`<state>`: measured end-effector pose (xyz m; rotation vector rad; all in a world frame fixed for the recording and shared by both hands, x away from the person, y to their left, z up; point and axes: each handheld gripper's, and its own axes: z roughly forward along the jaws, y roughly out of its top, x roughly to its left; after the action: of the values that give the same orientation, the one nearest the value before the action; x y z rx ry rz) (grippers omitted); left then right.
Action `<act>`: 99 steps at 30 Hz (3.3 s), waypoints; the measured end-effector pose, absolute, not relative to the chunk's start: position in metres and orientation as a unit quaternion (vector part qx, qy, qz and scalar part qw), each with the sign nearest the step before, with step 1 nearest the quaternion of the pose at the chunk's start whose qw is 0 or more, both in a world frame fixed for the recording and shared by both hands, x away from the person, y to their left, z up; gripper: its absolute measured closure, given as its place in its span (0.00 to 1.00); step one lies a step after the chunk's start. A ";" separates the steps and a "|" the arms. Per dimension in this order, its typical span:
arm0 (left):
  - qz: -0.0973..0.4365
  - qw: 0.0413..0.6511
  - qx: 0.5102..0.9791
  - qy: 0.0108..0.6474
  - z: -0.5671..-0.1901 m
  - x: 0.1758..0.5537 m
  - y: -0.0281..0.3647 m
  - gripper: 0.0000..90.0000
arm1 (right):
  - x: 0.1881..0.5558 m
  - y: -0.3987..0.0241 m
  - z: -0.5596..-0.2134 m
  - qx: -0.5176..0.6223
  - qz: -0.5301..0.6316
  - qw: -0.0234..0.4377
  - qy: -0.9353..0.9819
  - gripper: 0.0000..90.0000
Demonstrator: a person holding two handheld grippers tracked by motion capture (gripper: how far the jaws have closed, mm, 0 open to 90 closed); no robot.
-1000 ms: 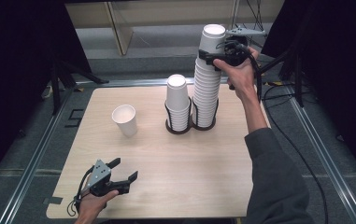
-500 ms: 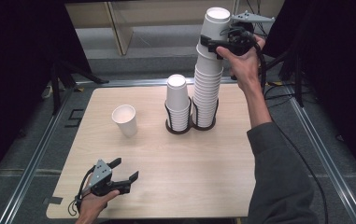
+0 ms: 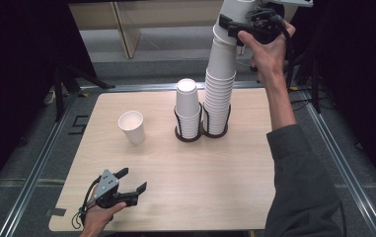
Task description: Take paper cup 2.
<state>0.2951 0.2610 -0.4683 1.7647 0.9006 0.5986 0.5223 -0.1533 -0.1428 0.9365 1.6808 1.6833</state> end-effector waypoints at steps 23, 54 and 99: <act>0.249 0.520 0.724 0.378 -0.468 0.297 0.260 0.16 | 0.436 -0.221 -0.214 0.338 0.614 0.275 0.658 0.20; 0.229 0.559 0.731 0.318 -0.469 0.311 0.232 0.16 | 0.412 -0.138 -0.346 0.297 0.615 0.170 0.711 0.20; 0.217 0.571 0.724 0.321 -0.472 0.310 0.235 0.16 | 0.395 -0.022 -0.409 0.216 0.589 0.062 0.776 0.20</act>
<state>0.3104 0.2351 -0.4723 1.6988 0.7528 0.5086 0.3950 -0.0223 -0.4086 0.6525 2.3474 1.7803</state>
